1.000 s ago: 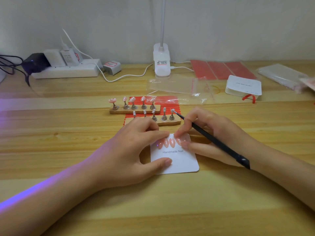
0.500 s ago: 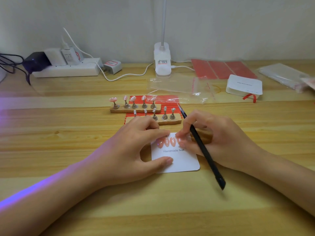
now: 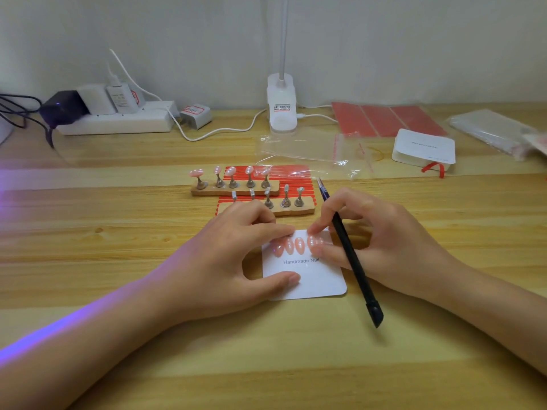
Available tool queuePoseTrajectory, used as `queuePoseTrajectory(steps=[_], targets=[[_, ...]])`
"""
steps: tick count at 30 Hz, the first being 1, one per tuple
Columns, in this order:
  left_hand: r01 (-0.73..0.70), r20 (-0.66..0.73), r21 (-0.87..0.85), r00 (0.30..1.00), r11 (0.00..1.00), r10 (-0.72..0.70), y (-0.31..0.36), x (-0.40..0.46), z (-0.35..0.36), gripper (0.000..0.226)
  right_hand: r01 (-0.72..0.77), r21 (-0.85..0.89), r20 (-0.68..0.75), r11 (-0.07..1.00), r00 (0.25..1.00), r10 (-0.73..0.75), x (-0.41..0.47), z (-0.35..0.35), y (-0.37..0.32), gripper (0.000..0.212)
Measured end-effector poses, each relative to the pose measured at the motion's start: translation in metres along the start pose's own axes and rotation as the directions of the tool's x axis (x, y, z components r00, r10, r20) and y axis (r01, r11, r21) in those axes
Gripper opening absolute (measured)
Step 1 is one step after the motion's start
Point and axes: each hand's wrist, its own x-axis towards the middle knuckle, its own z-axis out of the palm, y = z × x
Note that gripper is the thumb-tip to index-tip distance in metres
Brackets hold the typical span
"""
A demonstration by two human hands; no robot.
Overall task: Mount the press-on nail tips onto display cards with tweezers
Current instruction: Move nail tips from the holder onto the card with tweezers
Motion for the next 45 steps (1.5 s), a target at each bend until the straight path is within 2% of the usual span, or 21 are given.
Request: queuePoseTrajectory(steps=[2, 5, 10, 15, 24, 30, 33, 36, 39, 43, 45], targets=[[0.000, 0.003, -0.004, 1.000, 1.000, 0.000, -0.0003, -0.0002, -0.0001, 0.057, -0.003, 0.047, -0.070, 0.999, 0.998, 0.006, -0.0011, -0.0022, -0.0005, 0.025], [0.005, 0.002, -0.004, 1.000, 1.000, -0.005, -0.0007, -0.0001, 0.0001, 0.058, 0.044, 0.016, -0.133, 0.999, 0.990, -0.041, -0.0005, -0.0009, -0.0016, 0.027], [0.005, 0.002, -0.007, 1.000, 1.000, -0.005, -0.0002, 0.0004, 0.0001, 0.057, 0.050, -0.024, -0.083, 0.998, 0.995, -0.052, 0.0021, 0.0040, -0.0023, 0.045], [0.010, 0.001, -0.013, 1.000, 1.000, -0.010, 0.0010, 0.0007, -0.0003, 0.057, -0.009, 0.017, -0.026, 1.000, 1.000, 0.010, 0.0025, 0.0042, 0.0000, 0.043], [0.010, -0.002, -0.005, 1.000, 1.000, -0.010, 0.0034, -0.0005, -0.0017, 0.058, 0.003, 0.012, 0.011, 1.000, 1.000, -0.004, 0.0046, 0.0026, -0.0014, 0.043], [-0.005, -0.020, 0.024, 1.000, 1.000, 0.006, 0.0048, -0.0019, -0.0018, 0.059, 0.030, 0.011, -0.012, 0.999, 0.999, -0.030, 0.0025, 0.0031, -0.0021, 0.043], [-0.017, -0.028, 0.051, 0.999, 0.999, 0.019, 0.0041, -0.0027, -0.0021, 0.061, 0.033, 0.058, -0.106, 0.998, 0.994, -0.027, 0.0005, 0.0017, -0.0024, 0.040], [-0.032, -0.037, 0.055, 0.999, 0.998, 0.034, 0.0038, -0.0035, -0.0027, 0.062, -0.047, 0.181, -0.262, 0.982, 0.960, 0.094, 0.0022, -0.0011, -0.0006, 0.034], [-0.031, -0.043, 0.047, 0.999, 0.998, 0.033, 0.0045, -0.0035, -0.0036, 0.062, -0.079, 0.309, -0.321, 0.948, 0.930, 0.182, 0.0048, -0.0032, 0.0004, 0.024], [-0.043, -0.062, 0.050, 0.997, 0.998, 0.046, 0.0046, -0.0034, -0.0045, 0.058, -0.123, 0.250, -0.353, 0.960, 0.912, 0.209, 0.0067, -0.0013, 0.0024, 0.015], [-0.043, -0.072, 0.044, 0.996, 0.998, 0.046, 0.0044, -0.0039, -0.0048, 0.055, -0.105, 0.170, -0.361, 0.980, 0.919, 0.161, 0.0082, -0.0026, 0.0029, 0.005]])
